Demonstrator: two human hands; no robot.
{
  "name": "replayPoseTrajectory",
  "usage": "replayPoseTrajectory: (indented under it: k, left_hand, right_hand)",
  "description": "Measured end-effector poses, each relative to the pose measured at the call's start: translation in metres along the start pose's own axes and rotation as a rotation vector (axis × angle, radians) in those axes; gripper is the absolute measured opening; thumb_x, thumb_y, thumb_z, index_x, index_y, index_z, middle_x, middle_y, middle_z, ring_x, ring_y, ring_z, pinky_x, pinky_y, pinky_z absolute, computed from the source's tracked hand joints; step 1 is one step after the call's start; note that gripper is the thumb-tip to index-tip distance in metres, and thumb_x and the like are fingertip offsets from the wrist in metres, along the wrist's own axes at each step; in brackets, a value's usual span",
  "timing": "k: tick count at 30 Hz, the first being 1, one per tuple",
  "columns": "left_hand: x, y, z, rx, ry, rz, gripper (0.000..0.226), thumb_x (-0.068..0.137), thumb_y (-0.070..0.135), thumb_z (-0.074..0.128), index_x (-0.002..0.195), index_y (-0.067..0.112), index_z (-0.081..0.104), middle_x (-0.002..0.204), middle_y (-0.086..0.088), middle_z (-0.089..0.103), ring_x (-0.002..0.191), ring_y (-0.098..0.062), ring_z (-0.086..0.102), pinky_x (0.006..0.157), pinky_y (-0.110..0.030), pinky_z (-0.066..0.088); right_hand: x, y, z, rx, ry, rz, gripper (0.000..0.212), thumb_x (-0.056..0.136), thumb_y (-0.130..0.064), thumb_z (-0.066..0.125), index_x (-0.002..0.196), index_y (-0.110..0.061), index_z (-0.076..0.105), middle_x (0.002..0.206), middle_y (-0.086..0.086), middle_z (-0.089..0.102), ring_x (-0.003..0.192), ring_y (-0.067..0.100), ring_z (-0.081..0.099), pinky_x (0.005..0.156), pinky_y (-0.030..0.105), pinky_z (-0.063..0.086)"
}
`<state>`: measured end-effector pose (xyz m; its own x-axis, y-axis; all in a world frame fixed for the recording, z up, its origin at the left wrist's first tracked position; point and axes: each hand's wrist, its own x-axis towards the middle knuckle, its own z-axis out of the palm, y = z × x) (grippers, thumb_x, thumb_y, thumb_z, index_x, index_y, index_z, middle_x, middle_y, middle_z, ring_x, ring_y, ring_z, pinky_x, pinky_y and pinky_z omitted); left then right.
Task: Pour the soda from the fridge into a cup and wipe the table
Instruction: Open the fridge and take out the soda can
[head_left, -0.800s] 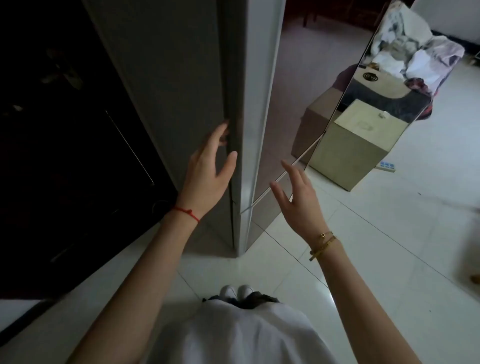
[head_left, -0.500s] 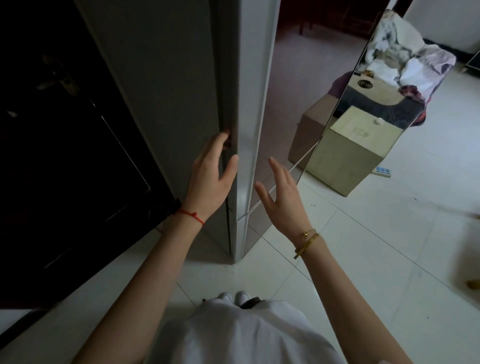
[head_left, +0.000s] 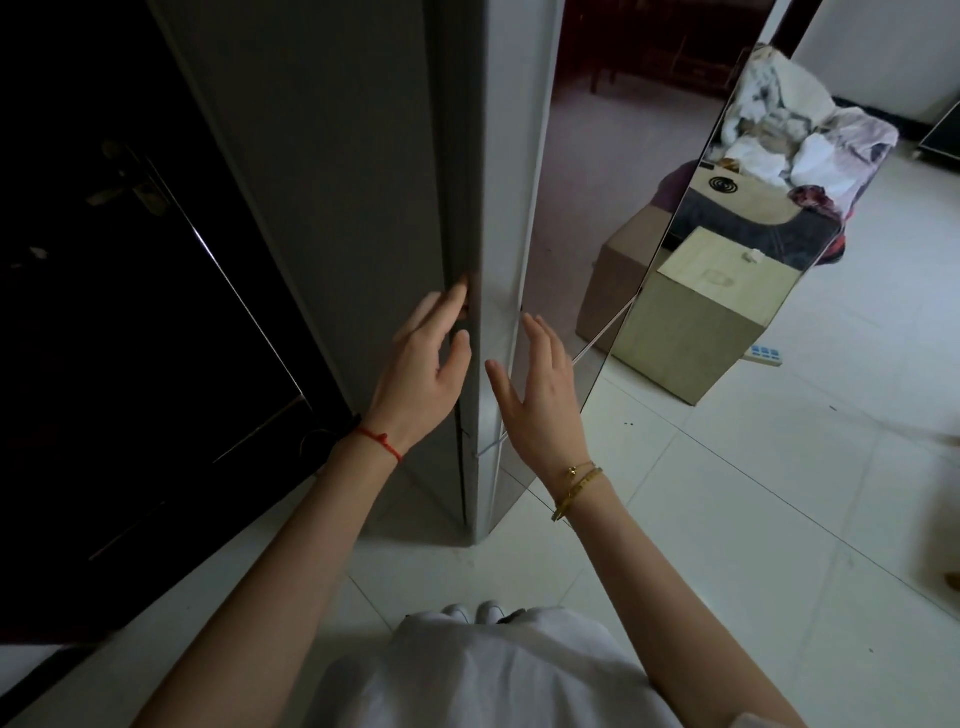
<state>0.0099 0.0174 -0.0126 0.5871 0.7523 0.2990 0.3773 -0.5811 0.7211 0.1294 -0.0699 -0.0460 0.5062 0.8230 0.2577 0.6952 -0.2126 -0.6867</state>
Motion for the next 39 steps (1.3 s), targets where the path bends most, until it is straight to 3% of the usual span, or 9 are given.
replayPoseTrajectory:
  k: [5, 17, 23, 26, 29, 33, 37, 39]
  left_hand:
    - [0.000, 0.000, 0.000, -0.026, -0.013, 0.012, 0.054, 0.098, 0.035, 0.037, 0.148, 0.015, 0.037, 0.144, -0.012, 0.044, 0.133, -0.020, 0.047, 0.104, -0.043, 0.049]
    - [0.001, 0.000, -0.005, -0.042, -0.020, 0.090, 0.055, 0.098, 0.032, 0.037, 0.148, 0.010, 0.038, 0.136, -0.011, 0.048, 0.121, -0.015, 0.056, 0.101, -0.031, 0.051]
    - [0.002, -0.002, -0.006, -0.041, -0.017, 0.110, 0.055, 0.097, 0.034, 0.035, 0.148, 0.012, 0.038, 0.139, -0.012, 0.047, 0.124, -0.018, 0.055, 0.101, -0.035, 0.051]
    - [0.001, -0.002, -0.005, -0.049, -0.010, 0.123, 0.054, 0.098, 0.031, 0.035, 0.148, 0.011, 0.038, 0.138, -0.011, 0.048, 0.121, -0.016, 0.056, 0.099, -0.026, 0.050]
    - [-0.004, 0.004, -0.002, -0.056, -0.034, 0.176, 0.051, 0.099, 0.025, 0.035, 0.147, 0.009, 0.039, 0.135, -0.010, 0.050, 0.114, -0.014, 0.058, 0.092, -0.016, 0.050]
    - [-0.014, 0.024, 0.012, -0.073, -0.073, 0.306, 0.045, 0.100, 0.013, 0.038, 0.145, 0.007, 0.042, 0.130, -0.010, 0.053, 0.104, -0.017, 0.060, 0.088, -0.032, 0.054]
    - [-0.023, 0.047, 0.028, -0.099, -0.143, 0.389, 0.046, 0.101, 0.014, 0.041, 0.147, 0.011, 0.038, 0.139, -0.009, 0.049, 0.119, -0.013, 0.054, 0.101, -0.019, 0.046]
    - [-0.027, 0.056, 0.037, -0.108, -0.184, 0.420, 0.047, 0.102, 0.017, 0.041, 0.149, 0.014, 0.035, 0.144, -0.007, 0.045, 0.126, -0.012, 0.050, 0.105, -0.023, 0.044]
  right_hand:
    - [0.001, -0.003, 0.001, 0.006, 0.117, 0.010, 0.071, 0.096, -0.046, 0.050, 0.152, -0.017, 0.019, 0.158, 0.003, 0.023, 0.146, 0.017, 0.023, 0.115, 0.027, 0.020]
    - [-0.006, 0.001, 0.008, 0.025, 0.152, 0.003, 0.072, 0.095, -0.048, 0.050, 0.153, -0.020, 0.017, 0.158, 0.000, 0.023, 0.144, 0.016, 0.027, 0.116, 0.035, 0.030]
    - [-0.010, -0.002, 0.013, 0.032, 0.143, -0.014, 0.070, 0.096, -0.047, 0.049, 0.153, -0.021, 0.018, 0.158, -0.001, 0.025, 0.144, 0.015, 0.028, 0.115, 0.031, 0.029]
    - [-0.011, -0.004, 0.016, 0.042, 0.146, -0.029, 0.069, 0.096, -0.046, 0.050, 0.153, -0.020, 0.019, 0.157, -0.002, 0.026, 0.143, 0.013, 0.029, 0.115, 0.027, 0.027]
    - [-0.011, -0.005, 0.018, 0.067, 0.189, -0.033, 0.069, 0.096, -0.039, 0.055, 0.152, -0.015, 0.021, 0.152, 0.003, 0.031, 0.138, 0.014, 0.036, 0.113, 0.030, 0.037]
    - [-0.019, 0.008, 0.006, 0.052, 0.365, 0.018, 0.065, 0.095, -0.031, 0.057, 0.148, -0.007, 0.028, 0.141, 0.010, 0.039, 0.125, 0.020, 0.047, 0.100, 0.038, 0.049]
    - [-0.035, 0.024, -0.018, -0.001, 0.433, 0.062, 0.061, 0.096, -0.031, 0.053, 0.147, -0.007, 0.031, 0.139, 0.010, 0.042, 0.123, 0.019, 0.049, 0.098, 0.037, 0.050]
    - [-0.042, 0.028, -0.029, -0.023, 0.459, 0.079, 0.060, 0.095, -0.032, 0.051, 0.147, -0.009, 0.032, 0.139, 0.009, 0.042, 0.121, 0.018, 0.050, 0.096, 0.035, 0.052]
